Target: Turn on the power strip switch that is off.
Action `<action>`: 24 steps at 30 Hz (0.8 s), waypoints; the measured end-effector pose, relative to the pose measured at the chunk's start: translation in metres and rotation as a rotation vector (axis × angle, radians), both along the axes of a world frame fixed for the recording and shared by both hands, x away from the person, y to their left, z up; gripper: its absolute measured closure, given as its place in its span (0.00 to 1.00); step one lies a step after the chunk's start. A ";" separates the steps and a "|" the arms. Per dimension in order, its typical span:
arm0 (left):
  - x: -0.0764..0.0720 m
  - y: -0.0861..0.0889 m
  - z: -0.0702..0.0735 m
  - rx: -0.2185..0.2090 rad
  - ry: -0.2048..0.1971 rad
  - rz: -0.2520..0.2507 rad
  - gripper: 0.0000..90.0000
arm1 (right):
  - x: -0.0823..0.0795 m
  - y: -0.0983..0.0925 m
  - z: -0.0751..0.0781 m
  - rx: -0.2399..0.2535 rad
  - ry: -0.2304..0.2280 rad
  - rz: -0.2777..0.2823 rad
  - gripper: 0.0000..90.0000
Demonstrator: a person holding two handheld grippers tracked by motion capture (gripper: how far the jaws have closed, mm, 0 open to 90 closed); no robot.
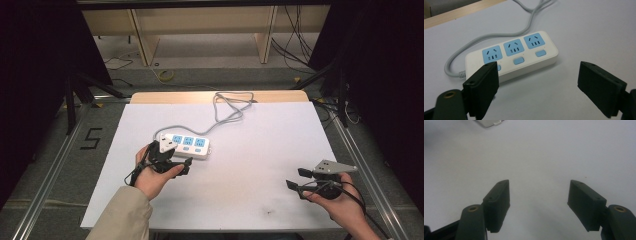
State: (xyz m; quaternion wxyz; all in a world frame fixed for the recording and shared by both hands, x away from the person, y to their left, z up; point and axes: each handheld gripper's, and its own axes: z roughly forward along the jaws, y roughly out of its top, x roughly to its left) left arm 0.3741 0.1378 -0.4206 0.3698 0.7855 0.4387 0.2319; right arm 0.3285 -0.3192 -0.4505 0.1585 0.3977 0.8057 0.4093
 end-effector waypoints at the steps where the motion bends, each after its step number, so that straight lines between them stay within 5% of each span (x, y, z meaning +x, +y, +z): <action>1: -0.001 0.001 0.000 0.010 -0.001 -0.007 0.19 | 0.000 0.000 0.000 0.001 0.000 -0.001 0.38; 14: -0.019 0.007 -0.012 0.015 -0.010 -0.046 0.18 | 0.003 -0.003 -0.001 0.007 0.001 -0.009 0.38; 24: -0.031 0.030 -0.020 0.045 -0.012 -0.053 0.17 | 0.005 -0.006 -0.001 0.010 0.001 -0.017 0.38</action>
